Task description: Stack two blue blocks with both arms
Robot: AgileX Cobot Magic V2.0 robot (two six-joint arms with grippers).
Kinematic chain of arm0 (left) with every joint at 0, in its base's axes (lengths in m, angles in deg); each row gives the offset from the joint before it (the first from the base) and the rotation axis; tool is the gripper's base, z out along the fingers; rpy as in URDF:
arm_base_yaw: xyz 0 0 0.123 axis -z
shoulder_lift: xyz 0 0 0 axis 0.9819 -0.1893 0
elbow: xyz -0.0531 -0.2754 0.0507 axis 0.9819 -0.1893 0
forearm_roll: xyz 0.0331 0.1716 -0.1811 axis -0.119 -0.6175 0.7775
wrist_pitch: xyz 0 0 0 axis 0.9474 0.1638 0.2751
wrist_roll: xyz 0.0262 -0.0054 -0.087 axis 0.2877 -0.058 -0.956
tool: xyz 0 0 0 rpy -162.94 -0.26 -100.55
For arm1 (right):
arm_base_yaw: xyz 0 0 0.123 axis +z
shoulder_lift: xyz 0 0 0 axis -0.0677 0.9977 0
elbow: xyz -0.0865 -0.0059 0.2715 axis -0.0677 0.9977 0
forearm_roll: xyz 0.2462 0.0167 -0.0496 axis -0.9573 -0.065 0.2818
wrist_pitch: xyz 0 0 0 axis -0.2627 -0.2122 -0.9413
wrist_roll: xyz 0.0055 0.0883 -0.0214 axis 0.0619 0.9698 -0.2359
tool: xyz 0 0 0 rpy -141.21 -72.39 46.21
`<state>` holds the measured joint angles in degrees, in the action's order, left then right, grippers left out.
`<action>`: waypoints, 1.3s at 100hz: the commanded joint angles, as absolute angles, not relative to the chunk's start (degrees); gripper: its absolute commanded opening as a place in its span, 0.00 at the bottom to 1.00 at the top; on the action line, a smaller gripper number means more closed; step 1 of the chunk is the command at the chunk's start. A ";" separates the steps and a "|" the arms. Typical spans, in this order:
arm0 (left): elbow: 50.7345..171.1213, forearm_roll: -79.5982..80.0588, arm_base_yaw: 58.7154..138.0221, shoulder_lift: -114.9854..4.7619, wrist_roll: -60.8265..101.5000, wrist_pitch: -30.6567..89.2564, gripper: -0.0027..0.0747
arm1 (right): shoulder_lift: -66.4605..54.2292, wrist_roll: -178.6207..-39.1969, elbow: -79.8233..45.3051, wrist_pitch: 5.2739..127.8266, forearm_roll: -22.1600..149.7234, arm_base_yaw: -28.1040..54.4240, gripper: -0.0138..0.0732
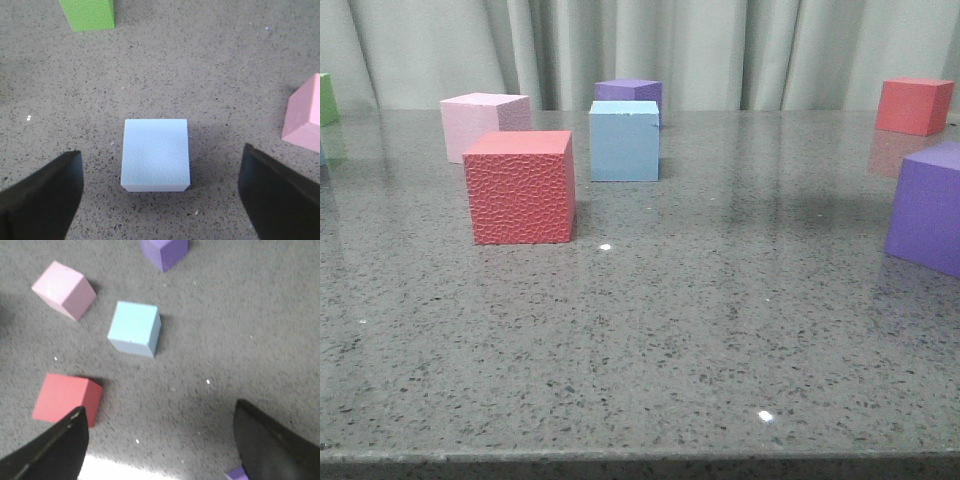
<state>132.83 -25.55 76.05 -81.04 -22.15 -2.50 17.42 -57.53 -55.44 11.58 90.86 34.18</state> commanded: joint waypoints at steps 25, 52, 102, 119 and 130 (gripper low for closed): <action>145.02 -24.77 75.89 -90.82 -20.81 -8.53 0.81 | 8.83 -57.07 -44.83 18.06 90.96 34.22 0.84; 147.00 -24.77 75.89 -96.37 -20.78 -11.34 0.81 | 8.16 -57.07 -44.22 17.67 90.84 34.22 0.84; 147.00 -25.27 75.89 -99.89 -20.78 -11.50 0.81 | 8.16 -57.07 -44.22 17.41 90.12 34.22 0.84; 147.00 -25.27 75.89 -99.89 -20.78 -11.72 0.70 | 8.16 -57.07 -44.22 17.41 90.12 34.22 0.84; 147.00 -25.27 75.89 -99.89 -20.78 -11.60 0.59 | 8.16 -57.07 -44.22 17.29 90.12 34.22 0.84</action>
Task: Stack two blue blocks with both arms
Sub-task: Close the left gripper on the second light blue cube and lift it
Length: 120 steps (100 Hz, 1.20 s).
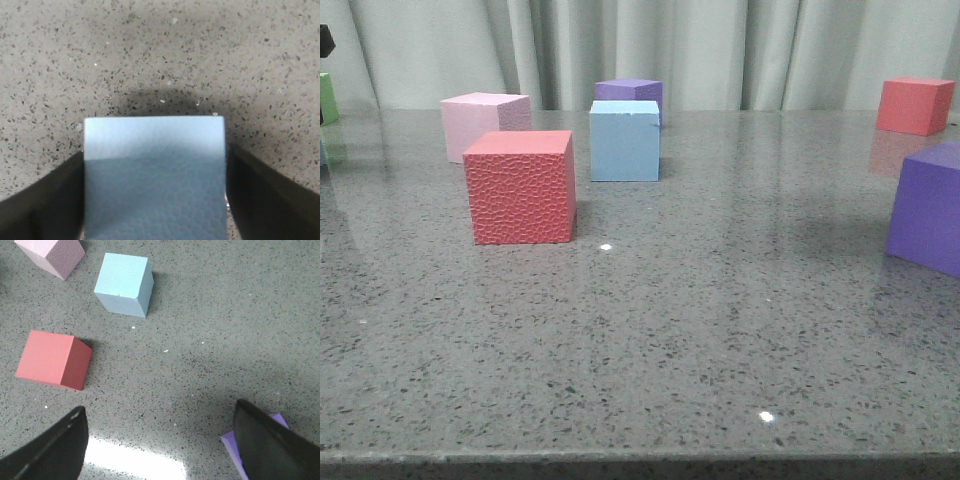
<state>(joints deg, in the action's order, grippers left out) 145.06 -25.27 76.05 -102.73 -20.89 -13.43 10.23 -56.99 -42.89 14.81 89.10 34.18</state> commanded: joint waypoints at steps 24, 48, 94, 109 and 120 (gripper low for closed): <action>147.23 -25.27 75.89 -99.89 -20.78 -12.88 0.46 | 8.16 -57.07 -44.22 17.17 90.12 34.22 0.84; 155.82 -24.11 76.57 -99.53 -21.46 -18.72 0.46 | 8.16 -57.07 -44.22 17.17 90.18 34.22 0.84; 175.42 -22.48 86.97 -99.42 -38.35 -28.95 0.46 | 8.16 -57.07 -44.15 16.02 90.67 34.22 0.84; 176.04 -22.76 92.85 -99.66 -43.09 -28.30 0.46 | 8.16 -57.07 -44.03 13.94 92.91 34.22 0.84; 176.04 -24.43 97.85 -100.03 -46.88 -26.14 0.46 | 8.16 -57.07 -43.98 12.13 95.59 34.22 0.84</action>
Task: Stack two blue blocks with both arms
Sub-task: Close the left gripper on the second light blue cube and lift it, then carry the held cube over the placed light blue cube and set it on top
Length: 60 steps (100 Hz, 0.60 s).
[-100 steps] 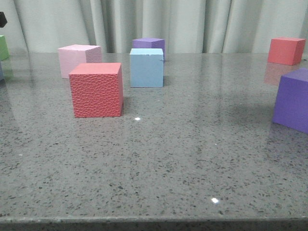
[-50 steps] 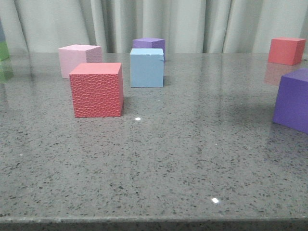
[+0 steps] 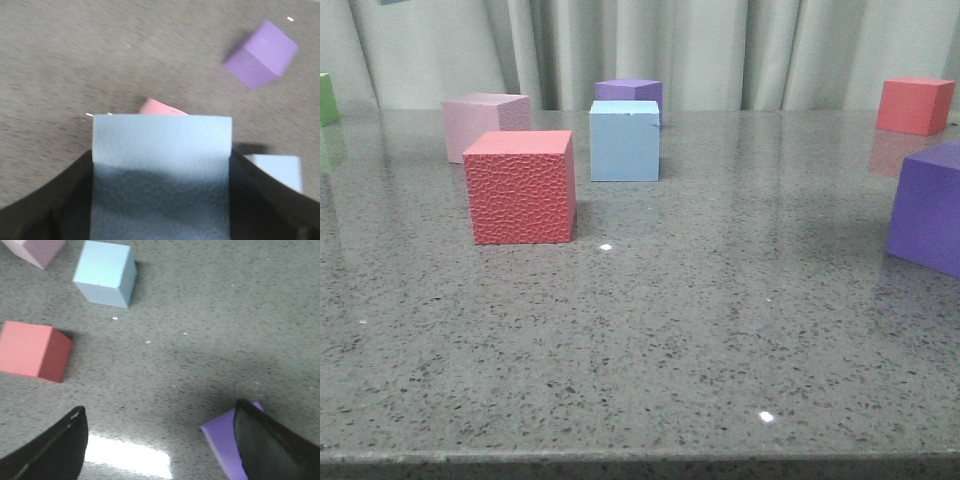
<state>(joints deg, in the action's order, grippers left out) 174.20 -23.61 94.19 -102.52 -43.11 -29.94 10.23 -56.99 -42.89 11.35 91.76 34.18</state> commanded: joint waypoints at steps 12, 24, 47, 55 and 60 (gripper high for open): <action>176.09 -26.37 103.07 -101.28 -49.95 -22.72 0.46 | 7.94 -57.07 -43.98 10.30 98.03 34.16 0.84; 176.09 -26.47 106.58 -103.09 -51.88 -22.20 0.46 | 6.93 -57.07 -43.94 10.45 98.25 34.16 0.84; 176.65 -26.62 110.85 -106.48 -54.38 -21.43 0.45 | 2.49 -57.07 -41.73 12.08 99.14 34.16 0.84; 176.65 -27.32 111.45 -106.87 -55.29 -20.70 0.45 | 0.97 -57.07 -40.07 11.94 99.77 34.16 0.84; 176.65 -28.21 111.77 -107.02 -56.09 -19.95 0.45 | -0.13 -57.07 -39.27 11.94 100.10 34.16 0.84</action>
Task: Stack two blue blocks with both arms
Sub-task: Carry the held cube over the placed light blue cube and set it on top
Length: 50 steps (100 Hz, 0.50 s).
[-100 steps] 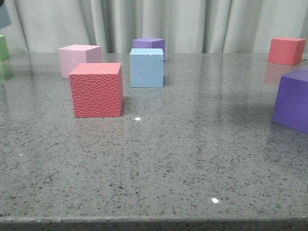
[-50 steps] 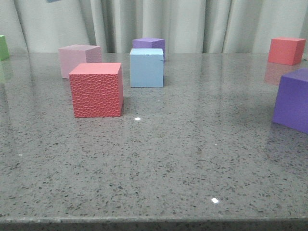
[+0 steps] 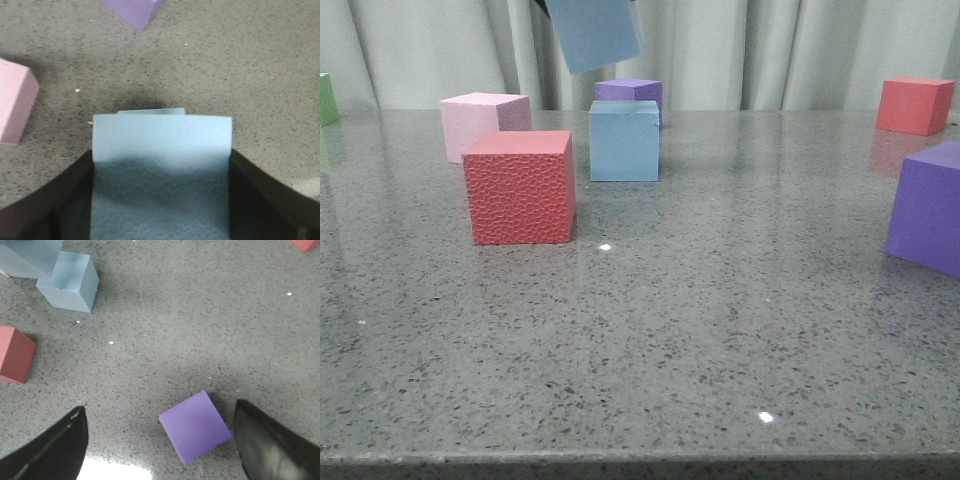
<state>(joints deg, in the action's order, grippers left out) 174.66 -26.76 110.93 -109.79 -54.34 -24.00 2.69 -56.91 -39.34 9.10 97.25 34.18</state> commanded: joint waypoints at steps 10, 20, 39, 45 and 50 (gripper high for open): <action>176.65 -27.75 111.89 -107.49 -56.91 -18.66 0.45 | -1.73 -57.07 -38.49 12.11 100.09 34.16 0.84; 176.65 -27.90 112.51 -108.17 -56.91 -19.15 0.45 | -2.95 -57.07 -38.21 12.43 100.09 34.16 0.84; 176.65 -28.18 112.64 -109.48 -56.91 -19.70 0.45 | -4.14 -57.07 -38.21 12.56 100.21 34.16 0.84; 176.65 -27.94 112.64 -109.65 -56.91 -19.70 0.45 | -4.36 -57.07 -38.21 12.50 100.21 34.16 0.84; 176.65 -28.20 112.91 -109.66 -56.91 -19.70 0.45 | -4.46 -57.07 -38.21 12.50 100.21 34.16 0.84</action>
<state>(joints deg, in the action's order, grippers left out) 174.78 -27.93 112.04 -112.80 -56.16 -22.15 -3.09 -56.91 -37.09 9.24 97.98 34.18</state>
